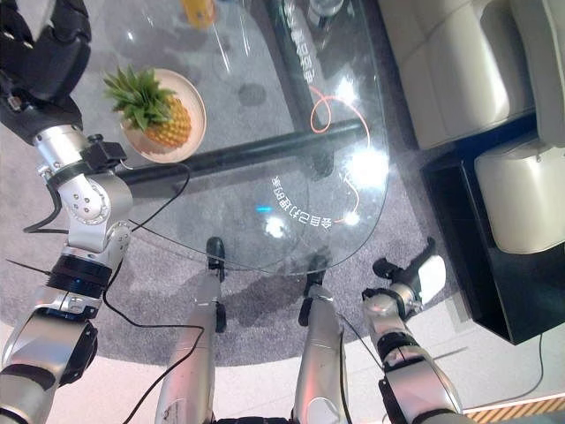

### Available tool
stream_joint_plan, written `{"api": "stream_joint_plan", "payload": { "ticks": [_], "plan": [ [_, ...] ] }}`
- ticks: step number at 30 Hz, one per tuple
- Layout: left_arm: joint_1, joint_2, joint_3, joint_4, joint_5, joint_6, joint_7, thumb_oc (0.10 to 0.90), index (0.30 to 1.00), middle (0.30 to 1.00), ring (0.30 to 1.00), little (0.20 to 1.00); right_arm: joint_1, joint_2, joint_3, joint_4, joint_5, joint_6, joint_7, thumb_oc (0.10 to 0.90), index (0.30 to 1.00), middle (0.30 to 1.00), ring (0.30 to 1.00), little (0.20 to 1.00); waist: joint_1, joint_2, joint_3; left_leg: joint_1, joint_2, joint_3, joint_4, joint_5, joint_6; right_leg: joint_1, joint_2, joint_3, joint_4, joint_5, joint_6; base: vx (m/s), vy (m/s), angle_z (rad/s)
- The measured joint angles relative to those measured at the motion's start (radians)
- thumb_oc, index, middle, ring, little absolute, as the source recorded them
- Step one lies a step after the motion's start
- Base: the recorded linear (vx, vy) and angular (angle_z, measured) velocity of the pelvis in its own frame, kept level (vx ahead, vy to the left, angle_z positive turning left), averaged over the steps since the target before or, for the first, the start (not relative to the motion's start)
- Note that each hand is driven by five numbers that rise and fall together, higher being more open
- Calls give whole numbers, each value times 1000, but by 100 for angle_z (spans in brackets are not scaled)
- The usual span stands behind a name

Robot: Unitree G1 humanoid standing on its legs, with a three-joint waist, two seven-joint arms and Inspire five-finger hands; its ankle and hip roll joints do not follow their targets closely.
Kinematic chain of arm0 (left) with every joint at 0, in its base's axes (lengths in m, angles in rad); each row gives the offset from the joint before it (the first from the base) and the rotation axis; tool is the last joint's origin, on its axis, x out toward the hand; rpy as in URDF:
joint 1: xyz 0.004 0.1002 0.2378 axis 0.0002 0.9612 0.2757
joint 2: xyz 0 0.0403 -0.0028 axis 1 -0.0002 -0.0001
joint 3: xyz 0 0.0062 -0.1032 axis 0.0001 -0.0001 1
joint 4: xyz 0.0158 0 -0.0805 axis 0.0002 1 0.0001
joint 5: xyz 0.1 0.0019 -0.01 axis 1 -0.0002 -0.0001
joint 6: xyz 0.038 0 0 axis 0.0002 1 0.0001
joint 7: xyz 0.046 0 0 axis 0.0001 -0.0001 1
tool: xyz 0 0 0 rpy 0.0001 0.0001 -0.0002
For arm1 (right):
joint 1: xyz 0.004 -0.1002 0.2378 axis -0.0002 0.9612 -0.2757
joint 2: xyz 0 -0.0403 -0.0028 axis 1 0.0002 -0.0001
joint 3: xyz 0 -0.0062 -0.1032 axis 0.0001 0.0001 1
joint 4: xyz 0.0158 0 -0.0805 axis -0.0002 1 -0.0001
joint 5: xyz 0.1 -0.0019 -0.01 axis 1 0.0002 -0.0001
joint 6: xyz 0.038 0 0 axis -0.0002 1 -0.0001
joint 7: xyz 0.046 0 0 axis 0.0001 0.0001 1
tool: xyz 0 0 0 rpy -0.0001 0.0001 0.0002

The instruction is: Pick up the fruit to the plate

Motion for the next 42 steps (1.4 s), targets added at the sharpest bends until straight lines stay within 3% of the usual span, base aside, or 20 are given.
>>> {"api": "stream_joint_plan", "payload": {
  "ticks": [5, 8, 12, 15, 17, 20, 24, 29, 33, 42],
  "plan": [
    [222, 10, 27, 145, -65, 134, -187, 800, 900, 900, 900, 900, 171, -10, -65, -3, -12, -3, 55, 800, 900, 900, 900, 900, -1, 36, -17, 252, 4, 10, -80, -20, 9, 318, 11, -33, -212, 45, 28, 158, -49, 0],
    [389, -9, 48, 290, -72, 224, -287, 800, 900, 900, 900, 900, 265, -10, -102, 21, -8, 19, 163, 800, 900, 900, 900, 900, 5, 61, -79, 332, 2, 17, -116, -38, 12, 450, 15, -42, -359, 100, 30, 211, -13, -2],
    [541, -66, 89, 481, -32, 333, -378, 800, 900, 900, 900, 900, 316, -1, -111, 119, -8, 131, 399, 800, 900, 900, 900, 900, 7, 58, -161, 413, -7, 19, -116, -65, 6, 580, 17, -69, -452, 127, 29, 278, -6, 5],
    [668, -96, 87, 612, 78, 422, -463, 800, 900, 900, 900, 900, 365, 19, -111, 170, -11, 201, 526, 800, 900, 900, 900, 900, 8, 39, -283, 468, -3, 26, -117, -94, -3, 633, 20, -70, -452, 98, 27, 237, 23, -4],
    [718, -110, 85, 689, 134, 465, -508, 800, 900, 900, 900, 900, 402, 35, -110, 174, -32, 223, 570, 800, 900, 900, 900, 900, 6, 23, -362, 484, 3, 32, -124, -107, -7, 645, 24, -68, -452, 84, 21, 132, 48, -6],
    [753, -118, 83, 761, 200, 518, -559, 800, 900, 900, 900, 900, 439, 46, -108, 174, -96, 227, 617, 800, 900, 900, 900, 900, 1, 4, -433, 488, 8, 35, -124, -115, -6, 645, 28, -67, -452, 79, 15, 74, 32, -4],
    [766, -135, 83, 841, 223, 544, -604, 800, 900, 900, 900, 900, 481, 56, -107, 174, -161, 225, 643, 800, 900, 900, 900, 900, 2, -11, -476, 503, 14, 44, -124, -123, -10, 656, 30, -66, -458, 69, 12, 39, 40, -2],
    [769, -177, 79, 863, 224, 601, -669, 800, 900, 900, 900, 900, 504, 68, -104, 202, -178, 225, 660, 800, 900, 900, 900, 900, 0, 11, -494, 502, 18, 47, -124, -123, -10, 655, 32, -63, -458, 68, 12, 27, 28, -1],
    [777, -209, 56, 881, 240, 649, -688, 800, 900, 900, 900, 900, 507, 69, -85, 194, -197, 225, 660, 800, 900, 900, 900, 900, -24, 29, -504, 508, 17, 48, -124, -120, -5, 658, 35, -62, -458, 71, 8, 10, 6, -1],
    [779, -226, 45, 879, 246, 709, -708, 800, 900, 900, 900, 900, 508, 69, -61, 172, -206, 230, 664, 800, 900, 900, 900, 900, -30, 36, -503, 518, 22, 54, -124, -126, -9, 664, 39, -58, -458, 68, 11, -1, 6, -2]
  ]
}}
